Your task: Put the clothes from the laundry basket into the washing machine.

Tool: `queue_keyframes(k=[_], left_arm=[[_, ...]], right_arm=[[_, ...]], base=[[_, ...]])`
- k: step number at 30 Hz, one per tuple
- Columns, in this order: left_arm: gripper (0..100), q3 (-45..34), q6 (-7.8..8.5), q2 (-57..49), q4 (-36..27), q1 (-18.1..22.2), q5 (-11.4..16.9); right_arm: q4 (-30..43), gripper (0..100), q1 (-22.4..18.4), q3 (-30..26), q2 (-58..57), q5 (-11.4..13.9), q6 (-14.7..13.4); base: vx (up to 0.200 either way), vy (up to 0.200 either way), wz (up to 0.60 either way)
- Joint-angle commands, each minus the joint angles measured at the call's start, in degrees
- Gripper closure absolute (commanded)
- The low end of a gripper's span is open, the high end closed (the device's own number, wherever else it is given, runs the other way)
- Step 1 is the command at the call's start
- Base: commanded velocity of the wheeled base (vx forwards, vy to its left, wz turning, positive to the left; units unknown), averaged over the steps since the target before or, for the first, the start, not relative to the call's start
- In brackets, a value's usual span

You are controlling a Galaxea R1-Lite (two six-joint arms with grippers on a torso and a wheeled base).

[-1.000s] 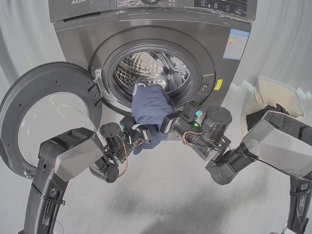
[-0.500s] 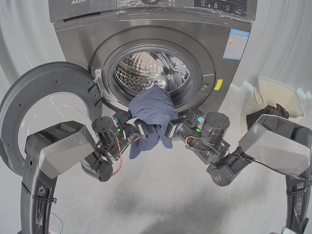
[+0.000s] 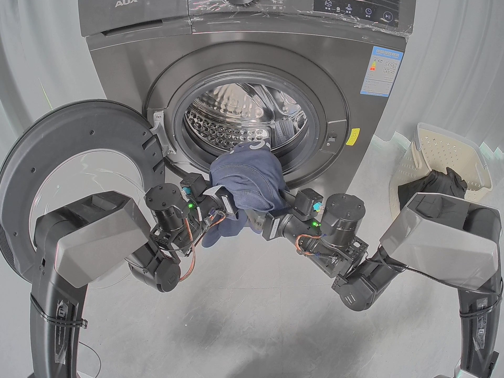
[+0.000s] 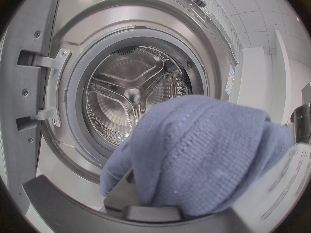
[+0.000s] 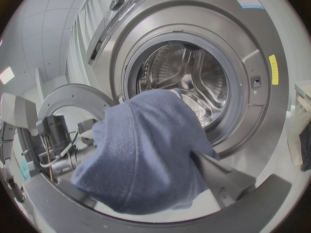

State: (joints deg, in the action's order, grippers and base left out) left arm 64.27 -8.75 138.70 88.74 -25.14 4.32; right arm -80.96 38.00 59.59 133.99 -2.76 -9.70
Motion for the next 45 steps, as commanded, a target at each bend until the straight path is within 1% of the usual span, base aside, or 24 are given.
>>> queue_keyframes(k=[1, 3, 4, 5, 7, 8, 10, 12, 15, 17, 19, 21, 24, 27, 30, 31, 39, 43, 45], left_arm=[[100, -1.95, -0.04, -2.65, 0.03, 0.26, 0.08], [100, -3.62, -0.04, -4.41, -0.05, 0.35, 0.17], [100, -3.62, -0.04, -4.41, -0.05, 0.35, 0.17], [100, -6.35, -0.12, -6.08, -0.05, 0.35, 0.43], [100, -8.46, -0.83, -8.01, -0.05, 0.44, 0.52], [100, -9.43, -1.44, -8.8, 0.03, 0.53, 0.61], [100, -11.36, -2.23, -10.03, 0.03, 0.53, 0.69], [100, -13.12, -2.59, -11.26, 0.03, 0.88, 0.78], [100, -14.79, -2.59, -12.76, 0.12, 1.41, 0.96], [100, -17.6, -2.67, -15.31, 0.12, 1.41, 2.01], [100, -19.09, -2.59, -16.45, 0.03, 1.41, 2.28], [100, -20.32, -2.15, -17.15, 0.12, 1.41, 2.28], [100, -22.08, -1.97, -17.33, 0.12, 1.32, 2.36], [100, -22.78, -1.79, -17.06, 0.03, 1.05, 2.36], [100, -22.87, 0.32, -16.45, 0.12, 0.97, 2.45], [100, -22.87, 0.58, -16.54, 0.12, 0.97, 2.45], [100, -21.82, 1.11, -15.31, 0.03, 0.79, 2.45], [100, -19.8, 2.25, -14.43, 0.03, 0.79, 2.54], [100, -19.53, 2.16, -14.43, 0.03, 0.7, 2.54]], right_arm=[[-0.08, 0, -0.21, -6.24, -3.38, 2.23, 1.53], [-0.34, 0, -0.12, -9.23, -5.14, 3.9, 2.5], [-0.34, 0, -0.12, -9.23, -5.14, 3.9, 2.5], [-0.96, 0, -0.12, -12.57, -7.34, 5.13, 3.38], [-1.04, 0, -0.38, -15.47, -8.57, 6.18, 3.99], [-1.22, 0, -0.56, -16.7, -9.01, 6.8, 4.34], [-1.22, 0, -1.08, -18.54, -9.8, 7.41, 4.69], [-1.48, 0, -2.05, -20.12, -10.41, 7.76, 4.69], [-2.89, 0, -2.84, -21.0, -10.94, 8.12, 4.61], [-3.68, 0, -4.78, -21.62, -11.38, 7.68, 4.25], [-3.94, 0, -7.32, -22.06, -11.2, 7.41, 3.99], [-4.12, 0, -9.52, -22.94, -10.94, 7.15, 3.9], [-4.74, 0, -11.02, -24.43, -11.2, 7.06, 3.64], [-5.97, 0, -11.1, -24.96, -11.47, 7.06, 3.11], [-6.76, 0, -11.19, -25.31, -11.47, 6.97, 2.58], [-6.85, 0, -11.19, -25.4, -11.29, 6.97, 2.58], [-7.11, 0, -10.66, -26.54, -10.85, 6.97, 2.5], [-7.11, 0, -10.4, -26.54, -10.85, 6.97, 2.5], [-7.11, 0, -10.31, -26.54, -10.85, 6.97, 2.5]], base=[[0.0, 0.0, 0.0], [0.0, 0.0, 0.0], [0.0, 0.0, 0.0], [0.0, 0.0, 0.0], [0.0, 0.0, 0.0], [0.0, 0.0, 0.0], [0.0, 0.0, 0.0], [0.0, 0.0, 0.0], [0.0, 0.0, 0.0], [0.0, 0.0, 0.0], [0.0, 0.0, 0.0], [0.0, 0.0, 0.0], [0.0, 0.0, 0.0], [0.0, 0.0, 0.0], [0.0, 0.0, 0.0], [0.2, 0.0, 0.0], [0.2, 0.0, 0.0], [0.2, 0.0, 0.0], [0.2, 0.0, 0.0]])
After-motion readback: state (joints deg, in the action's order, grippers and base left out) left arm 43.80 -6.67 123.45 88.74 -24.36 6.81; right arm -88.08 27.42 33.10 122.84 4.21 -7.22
